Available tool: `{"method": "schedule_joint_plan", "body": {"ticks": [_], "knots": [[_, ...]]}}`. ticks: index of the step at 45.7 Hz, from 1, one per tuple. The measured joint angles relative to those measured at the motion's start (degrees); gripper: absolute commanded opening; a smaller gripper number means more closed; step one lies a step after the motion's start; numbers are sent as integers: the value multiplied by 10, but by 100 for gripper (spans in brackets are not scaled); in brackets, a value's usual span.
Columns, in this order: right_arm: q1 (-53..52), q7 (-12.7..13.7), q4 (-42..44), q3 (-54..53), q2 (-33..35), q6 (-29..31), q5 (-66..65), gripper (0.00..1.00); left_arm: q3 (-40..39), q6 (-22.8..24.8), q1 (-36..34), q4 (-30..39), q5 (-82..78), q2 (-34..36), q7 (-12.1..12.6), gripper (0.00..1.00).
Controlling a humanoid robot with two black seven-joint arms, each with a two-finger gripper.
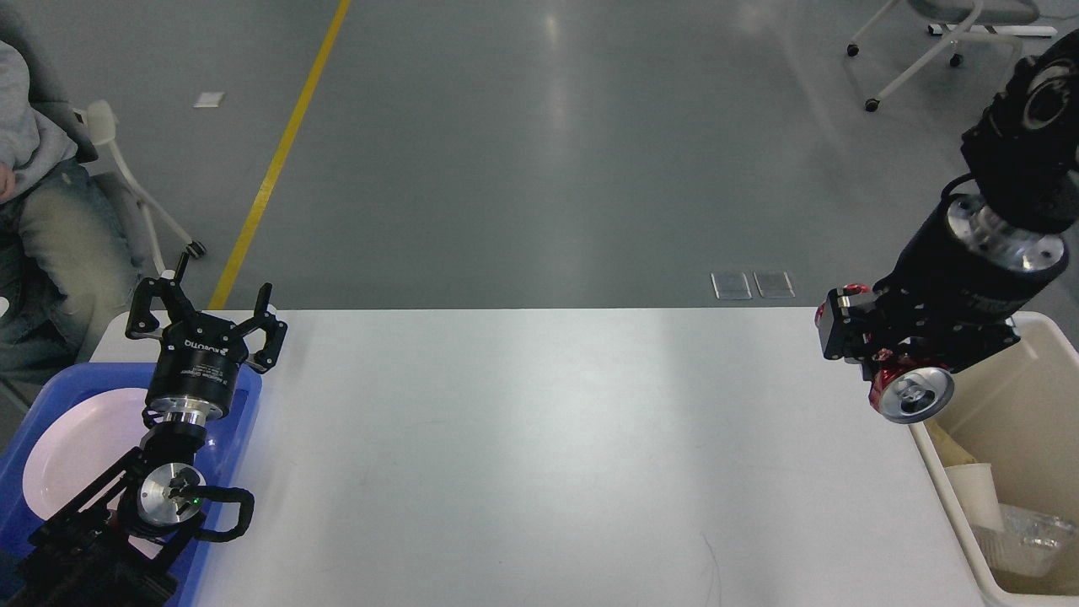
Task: Tidy desktop
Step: 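Lift the red can and carry it over the white bin, then lower the can into the white bin and release it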
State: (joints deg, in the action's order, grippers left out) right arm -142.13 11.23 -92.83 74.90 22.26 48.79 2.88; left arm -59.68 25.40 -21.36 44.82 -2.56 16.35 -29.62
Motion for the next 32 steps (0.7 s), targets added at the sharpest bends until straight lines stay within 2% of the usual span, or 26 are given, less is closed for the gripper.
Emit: {"method": "schedule_joint_plan", "body": {"ticks": [5, 11, 24, 32], "knots": [[-78, 1, -30, 22, 15, 23, 2, 0, 0, 0, 0, 0, 0, 0, 0, 96], [-107, 2, -43, 52, 20, 24, 2, 0, 0, 0, 0, 0, 0, 0, 0, 96], [-103, 2, -37, 93, 28, -12, 8, 0, 0, 0, 0, 0, 0, 0, 0, 96], [-34, 3, 14, 139, 89, -71, 2, 0, 0, 0, 0, 0, 0, 0, 0, 96]]}}
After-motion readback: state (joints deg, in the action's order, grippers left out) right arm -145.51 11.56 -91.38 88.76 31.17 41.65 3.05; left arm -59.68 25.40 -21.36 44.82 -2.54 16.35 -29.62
